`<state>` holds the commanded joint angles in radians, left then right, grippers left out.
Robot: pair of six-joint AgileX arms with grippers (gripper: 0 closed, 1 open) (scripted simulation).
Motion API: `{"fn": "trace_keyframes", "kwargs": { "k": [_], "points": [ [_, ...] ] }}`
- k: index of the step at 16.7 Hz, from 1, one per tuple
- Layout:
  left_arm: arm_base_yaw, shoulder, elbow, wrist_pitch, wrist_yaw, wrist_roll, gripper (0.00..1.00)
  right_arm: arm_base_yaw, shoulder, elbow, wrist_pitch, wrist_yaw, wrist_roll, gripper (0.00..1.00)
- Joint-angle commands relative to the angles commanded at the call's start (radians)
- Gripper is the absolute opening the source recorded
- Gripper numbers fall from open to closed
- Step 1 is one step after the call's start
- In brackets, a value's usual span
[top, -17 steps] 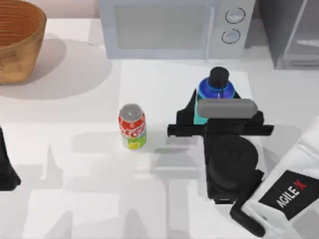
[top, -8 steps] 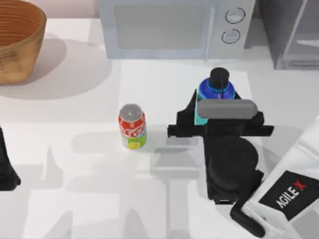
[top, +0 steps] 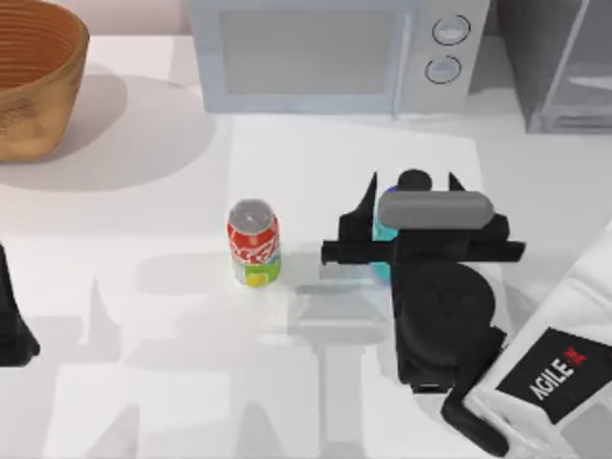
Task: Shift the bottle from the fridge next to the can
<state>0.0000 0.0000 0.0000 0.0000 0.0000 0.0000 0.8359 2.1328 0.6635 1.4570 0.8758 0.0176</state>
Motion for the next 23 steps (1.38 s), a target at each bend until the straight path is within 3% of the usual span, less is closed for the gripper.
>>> {"fn": "trace_keyframes", "kwargs": {
  "k": [2, 11, 16, 23],
  "points": [
    [0.0, 0.0, 0.0, 0.0, 0.0, 0.0, 1.0, 0.0, 0.0, 0.0, 0.0, 0.0, 0.0, 1.0],
    [0.0, 0.0, 0.0, 0.0, 0.0, 0.0, 1.0, 0.002, -0.002, -0.003, 0.002, 0.004, 0.0, 1.0],
    [0.0, 0.0, 0.0, 0.0, 0.0, 0.0, 1.0, 0.072, -0.029, -0.077, 0.046, 0.073, 0.002, 1.0],
    [0.0, 0.0, 0.0, 0.0, 0.0, 0.0, 1.0, 0.064, -0.056, -0.083, 0.018, 0.06, 0.001, 1.0]
  ]
}}
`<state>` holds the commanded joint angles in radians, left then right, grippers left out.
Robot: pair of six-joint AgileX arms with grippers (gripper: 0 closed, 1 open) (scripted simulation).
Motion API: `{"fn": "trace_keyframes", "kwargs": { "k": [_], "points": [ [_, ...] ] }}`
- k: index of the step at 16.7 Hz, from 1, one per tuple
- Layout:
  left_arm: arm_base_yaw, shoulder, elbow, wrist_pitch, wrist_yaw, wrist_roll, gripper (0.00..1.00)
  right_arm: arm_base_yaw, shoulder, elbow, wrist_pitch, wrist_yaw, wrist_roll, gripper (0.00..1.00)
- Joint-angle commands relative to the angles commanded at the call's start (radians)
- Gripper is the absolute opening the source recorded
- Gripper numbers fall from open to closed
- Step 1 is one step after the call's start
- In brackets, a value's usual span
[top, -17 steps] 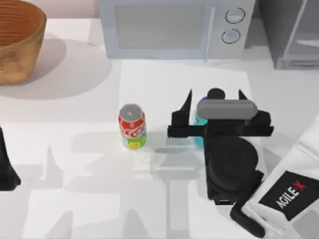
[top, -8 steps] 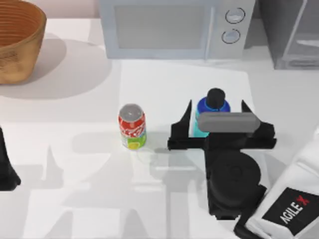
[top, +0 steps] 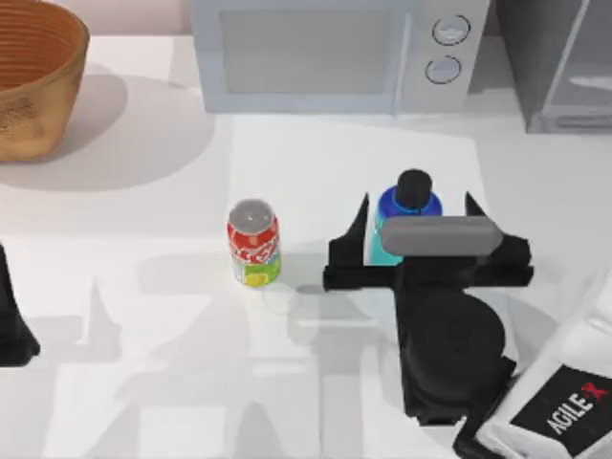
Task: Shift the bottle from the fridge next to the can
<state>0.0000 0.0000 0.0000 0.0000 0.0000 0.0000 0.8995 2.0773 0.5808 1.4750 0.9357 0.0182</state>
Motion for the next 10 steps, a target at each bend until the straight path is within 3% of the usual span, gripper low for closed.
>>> {"fn": "trace_keyframes", "kwargs": {
  "k": [4, 10],
  "points": [
    [0.0, 0.0, 0.0, 0.0, 0.0, 0.0, 1.0, -0.041, -0.185, -0.045, -0.167, -0.094, -0.008, 1.0],
    [0.0, 0.0, 0.0, 0.0, 0.0, 0.0, 1.0, -0.178, -0.728, -0.186, -0.583, -0.359, -0.018, 1.0]
  ]
}}
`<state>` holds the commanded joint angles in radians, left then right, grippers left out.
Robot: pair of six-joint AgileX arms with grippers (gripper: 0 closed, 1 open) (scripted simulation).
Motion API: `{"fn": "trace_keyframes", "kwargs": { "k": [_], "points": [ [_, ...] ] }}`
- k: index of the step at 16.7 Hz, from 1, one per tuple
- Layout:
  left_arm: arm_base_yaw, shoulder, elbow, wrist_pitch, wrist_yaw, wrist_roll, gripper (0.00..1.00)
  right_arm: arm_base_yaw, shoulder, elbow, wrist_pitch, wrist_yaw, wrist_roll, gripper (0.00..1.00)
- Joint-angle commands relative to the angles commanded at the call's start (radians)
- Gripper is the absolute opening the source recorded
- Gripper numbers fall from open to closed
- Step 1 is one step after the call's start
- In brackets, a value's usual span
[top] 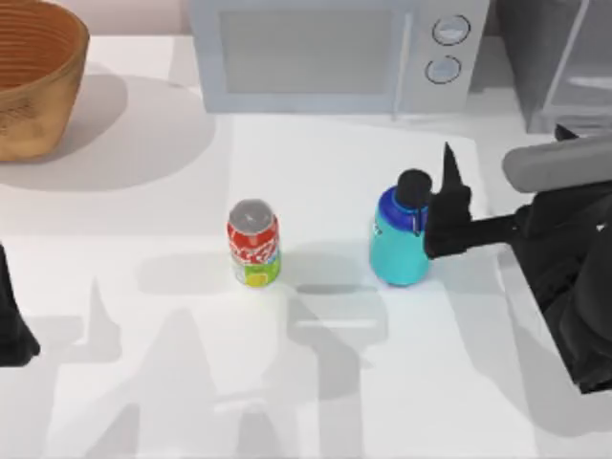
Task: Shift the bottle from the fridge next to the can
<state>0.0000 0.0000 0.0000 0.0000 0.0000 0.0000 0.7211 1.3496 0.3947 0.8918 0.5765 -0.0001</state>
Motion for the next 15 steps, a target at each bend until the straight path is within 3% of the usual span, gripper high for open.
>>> {"fn": "trace_keyframes", "kwargs": {
  "k": [9, 15],
  "points": [
    [0.0, 0.0, 0.0, 0.0, 0.0, 0.0, 1.0, -0.429, -0.975, -0.258, -0.644, -0.423, 0.0, 1.0],
    [0.0, 0.0, 0.0, 0.0, 0.0, 0.0, 1.0, -0.692, -1.32, -0.382, -0.873, -0.564, 0.0, 1.0]
  ]
}}
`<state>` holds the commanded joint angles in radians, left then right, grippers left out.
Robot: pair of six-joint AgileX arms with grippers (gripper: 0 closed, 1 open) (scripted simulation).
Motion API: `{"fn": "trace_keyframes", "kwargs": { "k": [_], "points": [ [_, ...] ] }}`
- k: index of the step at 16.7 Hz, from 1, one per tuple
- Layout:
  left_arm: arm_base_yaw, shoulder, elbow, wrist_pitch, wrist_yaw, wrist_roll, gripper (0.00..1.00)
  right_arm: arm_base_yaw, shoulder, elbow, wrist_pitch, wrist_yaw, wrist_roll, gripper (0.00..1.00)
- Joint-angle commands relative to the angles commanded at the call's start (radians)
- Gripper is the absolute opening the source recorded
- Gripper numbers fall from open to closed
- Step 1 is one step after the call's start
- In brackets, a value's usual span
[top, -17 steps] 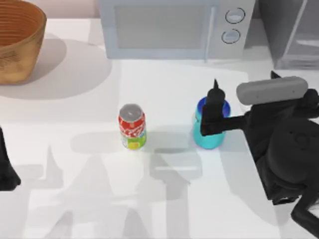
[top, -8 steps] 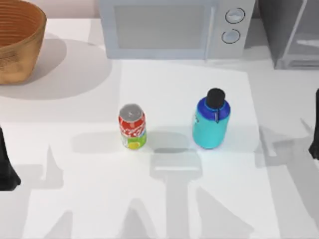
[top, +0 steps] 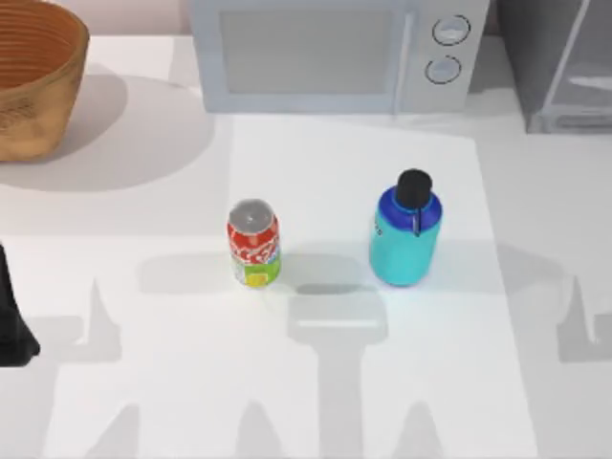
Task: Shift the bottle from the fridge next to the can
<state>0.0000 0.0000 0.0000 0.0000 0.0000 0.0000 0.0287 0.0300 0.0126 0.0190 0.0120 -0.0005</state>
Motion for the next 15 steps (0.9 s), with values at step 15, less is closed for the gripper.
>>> {"fn": "trace_keyframes", "kwargs": {
  "k": [15],
  "points": [
    [0.0, 0.0, 0.0, 0.0, 0.0, 0.0, 1.0, -0.029, -0.265, 0.189, -0.392, -0.009, -0.002, 1.0]
  ]
}}
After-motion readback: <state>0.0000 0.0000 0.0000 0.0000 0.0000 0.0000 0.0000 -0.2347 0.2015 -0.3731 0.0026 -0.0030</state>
